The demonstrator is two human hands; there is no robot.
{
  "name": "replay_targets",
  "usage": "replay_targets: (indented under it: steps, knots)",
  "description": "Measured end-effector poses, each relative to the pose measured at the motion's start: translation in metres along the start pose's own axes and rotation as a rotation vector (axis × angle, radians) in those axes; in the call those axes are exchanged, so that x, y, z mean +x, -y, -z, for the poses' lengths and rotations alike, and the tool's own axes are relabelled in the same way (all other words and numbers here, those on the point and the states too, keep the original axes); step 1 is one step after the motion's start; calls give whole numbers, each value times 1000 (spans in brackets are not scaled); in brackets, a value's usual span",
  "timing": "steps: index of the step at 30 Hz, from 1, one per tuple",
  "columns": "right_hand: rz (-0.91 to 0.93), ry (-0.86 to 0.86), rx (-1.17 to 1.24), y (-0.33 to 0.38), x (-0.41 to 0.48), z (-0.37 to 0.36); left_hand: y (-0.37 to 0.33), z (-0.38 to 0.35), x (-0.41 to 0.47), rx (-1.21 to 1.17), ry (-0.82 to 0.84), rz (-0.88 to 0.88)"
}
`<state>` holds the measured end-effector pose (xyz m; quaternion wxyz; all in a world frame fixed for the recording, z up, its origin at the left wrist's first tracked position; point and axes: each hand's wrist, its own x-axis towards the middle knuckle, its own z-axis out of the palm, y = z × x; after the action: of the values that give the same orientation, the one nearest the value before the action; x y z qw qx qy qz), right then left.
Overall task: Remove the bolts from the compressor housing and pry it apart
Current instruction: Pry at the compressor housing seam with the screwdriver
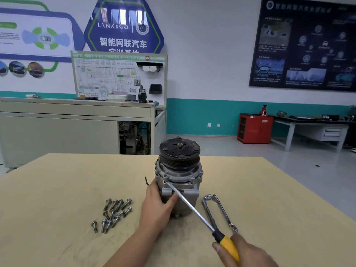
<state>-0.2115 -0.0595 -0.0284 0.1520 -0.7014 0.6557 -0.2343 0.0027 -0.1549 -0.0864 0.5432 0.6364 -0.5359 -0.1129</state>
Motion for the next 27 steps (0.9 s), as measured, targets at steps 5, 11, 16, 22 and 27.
replay_targets:
  steps: [5, 11, 16, 22, 27]
  knots:
    - [121, 154, 182, -8, 5, -30, -1, 0, -1, -26, -6, 3]
    - [58, -29, -24, -7, 5, -8, -2, 0, -1, -32, -10, 9]
    - [15, -41, -22, -17, 3, 11, -4, 1, -1, -37, -13, 4]
    - [-60, -17, 301, -53, -8, 22, -5, 0, -1, -44, -11, 8]
    - [-229, -196, 349, -72, 17, 22, -4, -1, -2, -43, -27, 6]
